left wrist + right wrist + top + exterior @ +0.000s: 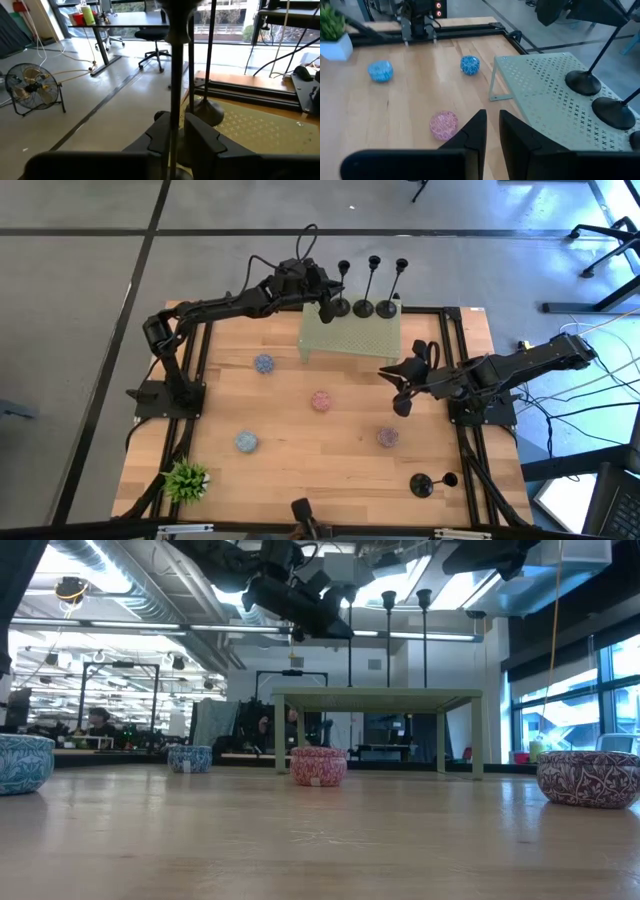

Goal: Pick & Place candle stick holders
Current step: Put the left black candle holder on the shelf, then put the black candle holder on the shelf

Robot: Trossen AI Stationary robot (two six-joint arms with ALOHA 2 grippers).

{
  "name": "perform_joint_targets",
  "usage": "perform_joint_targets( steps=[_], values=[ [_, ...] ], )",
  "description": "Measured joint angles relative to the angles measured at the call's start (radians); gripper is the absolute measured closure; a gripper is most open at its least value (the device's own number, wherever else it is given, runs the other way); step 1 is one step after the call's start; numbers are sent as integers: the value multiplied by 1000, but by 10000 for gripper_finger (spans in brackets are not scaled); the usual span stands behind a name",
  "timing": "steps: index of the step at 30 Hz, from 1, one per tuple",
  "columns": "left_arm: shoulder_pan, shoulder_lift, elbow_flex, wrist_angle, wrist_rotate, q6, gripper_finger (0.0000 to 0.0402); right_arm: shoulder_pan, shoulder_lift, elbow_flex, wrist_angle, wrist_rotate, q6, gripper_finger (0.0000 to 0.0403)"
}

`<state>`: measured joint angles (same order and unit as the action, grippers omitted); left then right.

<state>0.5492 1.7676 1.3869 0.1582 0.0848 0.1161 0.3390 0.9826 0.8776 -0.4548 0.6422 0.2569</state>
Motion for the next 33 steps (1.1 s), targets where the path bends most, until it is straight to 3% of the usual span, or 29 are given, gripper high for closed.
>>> perform_joint_targets(
  steps=[20, 33],
  values=[
    [3, -2, 0, -5, -7, 30, 261, 0, 40, 0, 118, 27, -220, 344],
    [-5, -116, -2, -61, -14, 58, 215, 1, 40, 0, 86, 7, -241, 273]
  ],
)
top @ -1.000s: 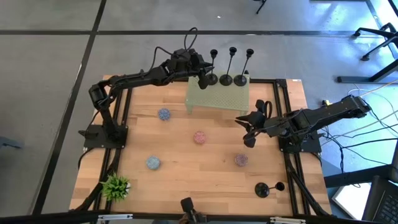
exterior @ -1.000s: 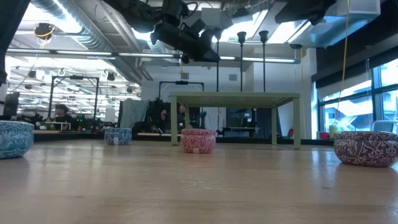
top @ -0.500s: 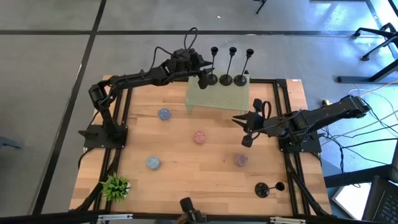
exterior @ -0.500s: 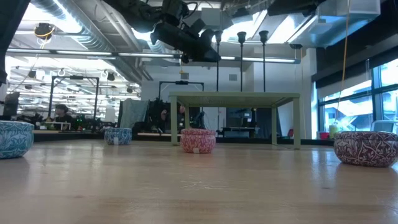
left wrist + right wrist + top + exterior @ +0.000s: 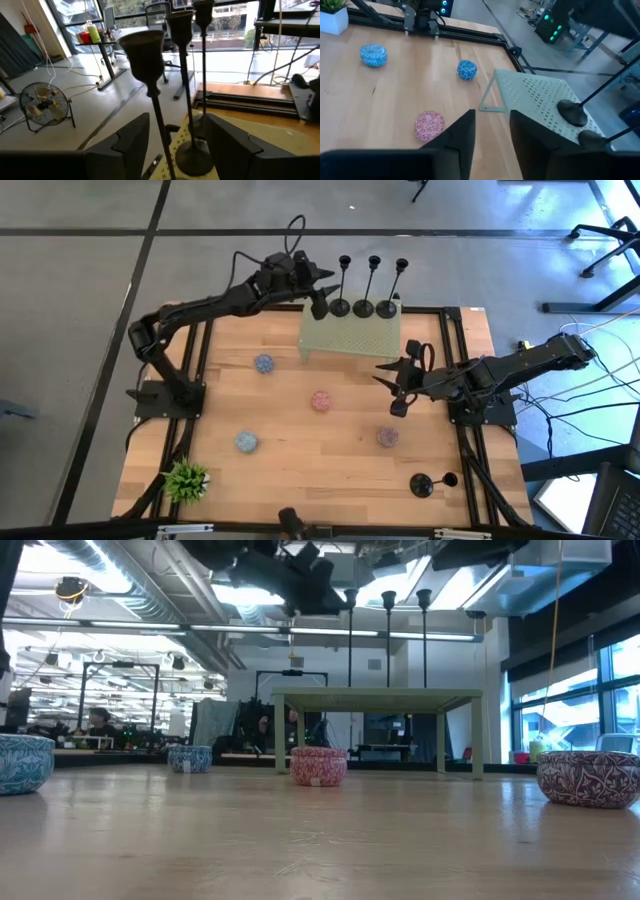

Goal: Pick & Place candle stick holders
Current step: Put the black candle holder on the shelf

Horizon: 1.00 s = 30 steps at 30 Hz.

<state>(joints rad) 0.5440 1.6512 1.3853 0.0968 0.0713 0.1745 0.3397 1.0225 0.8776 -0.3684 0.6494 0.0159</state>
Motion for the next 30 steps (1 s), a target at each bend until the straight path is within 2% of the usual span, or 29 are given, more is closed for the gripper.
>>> perform_joint_targets(
  steps=[4, 7, 12, 20, 23, 26, 30],
  values=[
    [-7, -45, 0, -98, 1, 0, 214, 2, -13, 0, -86, -46, 69, 247],
    [-12, -68, 0, -166, 8, 0, 214, 2, -48, 0, -185, -105, 187, 239],
    [-29, -80, 0, -241, 10, 23, 217, 4, -130, 57, -355, -328, 506, 238],
    [-83, -80, 0, -288, 27, 87, 221, 50, -195, 75, -624, -691, 649, 237],
    [-101, -85, 0, -300, 27, 99, 222, 78, -194, 75, -712, -789, 715, 237],
    [-119, -85, 0, -309, 21, 92, 221, 114, -188, 72, -794, -842, 774, 237],
    [-135, -85, 1, -331, 20, 75, 221, 169, -180, 30, -817, -959, 958, 237]
  ],
)
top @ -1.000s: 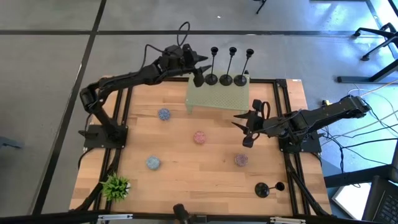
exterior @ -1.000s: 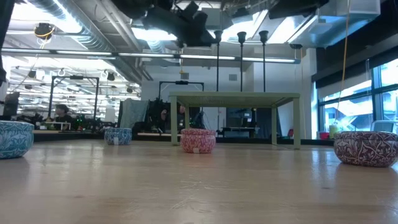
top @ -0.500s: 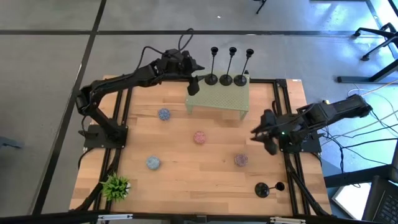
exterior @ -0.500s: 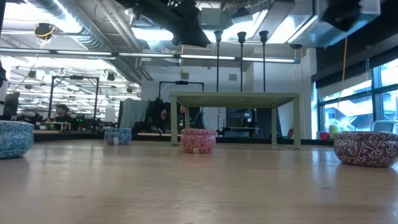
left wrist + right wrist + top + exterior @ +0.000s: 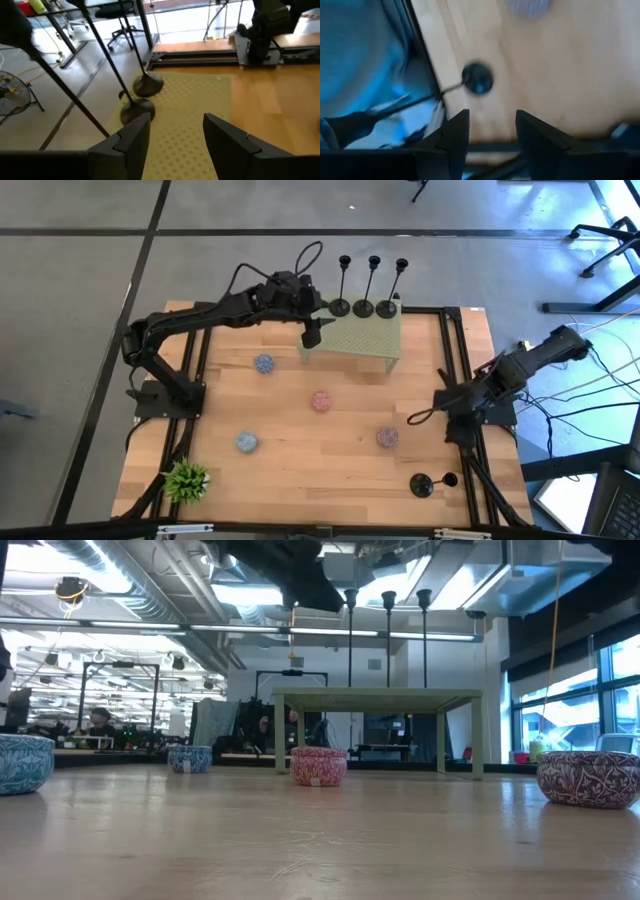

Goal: Pick & Place candle stick holders
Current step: Put the black candle holder on the shelf

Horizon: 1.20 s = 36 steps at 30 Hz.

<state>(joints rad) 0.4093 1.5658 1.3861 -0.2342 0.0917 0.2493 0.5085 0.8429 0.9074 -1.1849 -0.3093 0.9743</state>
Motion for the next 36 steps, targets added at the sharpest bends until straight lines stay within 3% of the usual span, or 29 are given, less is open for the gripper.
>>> perform_joint_targets(
  steps=[5, 13, 20, 25, 36],
  values=[
    [-18, 0, 0, -53, -1, -3, 221, 107, 32, -46, 69, -94, 227, 237],
    [-58, 0, 0, -130, -2, -40, 222, 304, 136, -144, 473, -38, 317, 237],
    [-90, 0, 0, -146, -2, -81, 222, 417, 273, -160, 664, 78, 245, 237],
    [-103, 0, 0, -143, -2, -82, 222, 440, 318, -153, 677, 123, 180, 237],
    [-107, 0, 0, -136, -4, -90, 222, 446, 324, -163, 664, 370, -112, 238]
  ],
)
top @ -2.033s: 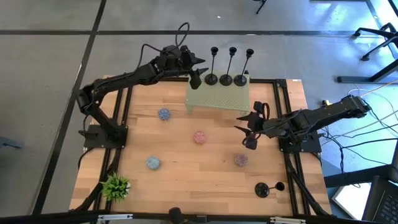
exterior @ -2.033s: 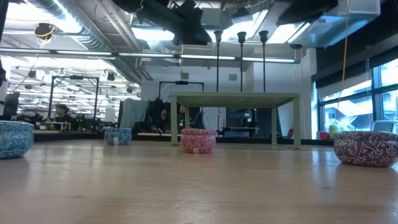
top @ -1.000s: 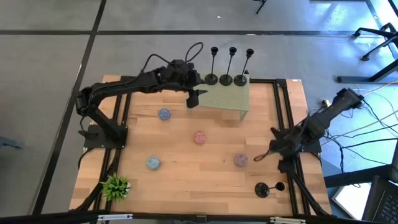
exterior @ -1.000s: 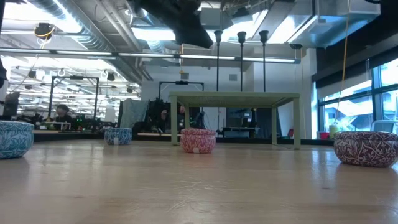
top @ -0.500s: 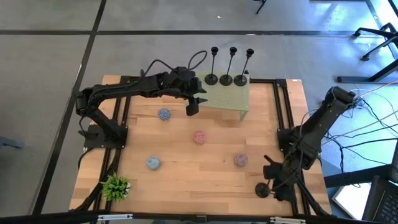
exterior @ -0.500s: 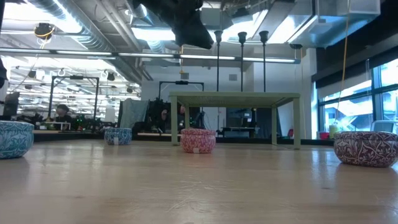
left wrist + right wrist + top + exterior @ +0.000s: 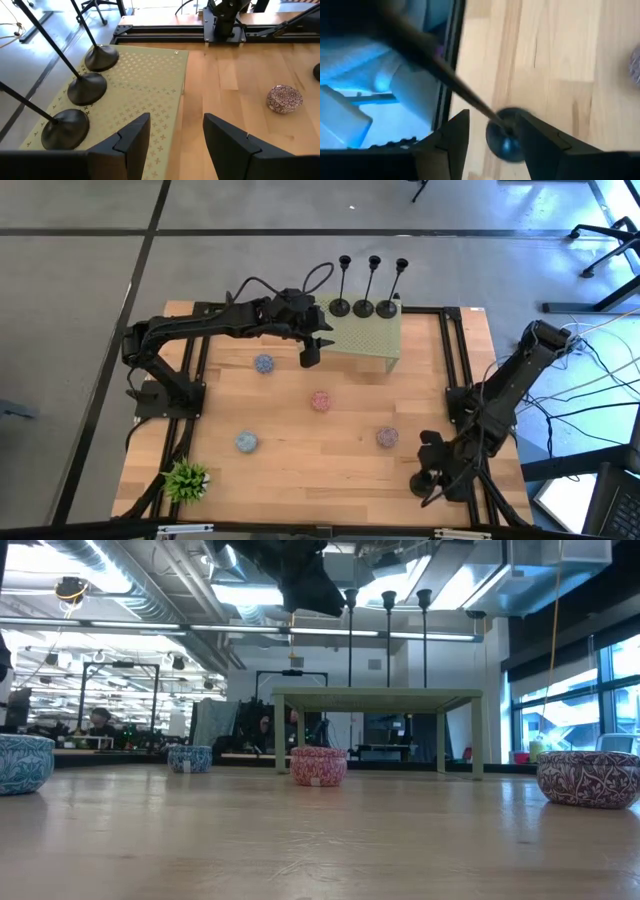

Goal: Pick & Place candle stick holders
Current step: Put the black candle holder on the shelf

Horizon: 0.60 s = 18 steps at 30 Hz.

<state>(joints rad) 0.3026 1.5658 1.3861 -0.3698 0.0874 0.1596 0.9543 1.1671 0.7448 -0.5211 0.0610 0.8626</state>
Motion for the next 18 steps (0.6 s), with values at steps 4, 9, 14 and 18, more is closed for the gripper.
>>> perform_joint_targets(
  steps=[4, 9, 14, 18],
  values=[
    [0, 0, 0, 0, 0, 8, 222, 12, 1, -2, -26, 55, -16, 240],
    [0, 0, 0, 0, -1, 10, 222, 29, 1, -2, -14, 112, -39, 262],
    [0, 0, 0, 0, -1, 10, 222, 37, 0, -1, -10, 123, -43, 292],
    [0, 0, 0, 0, -1, 10, 222, 37, 0, 0, -5, 131, -62, 315]
  ],
)
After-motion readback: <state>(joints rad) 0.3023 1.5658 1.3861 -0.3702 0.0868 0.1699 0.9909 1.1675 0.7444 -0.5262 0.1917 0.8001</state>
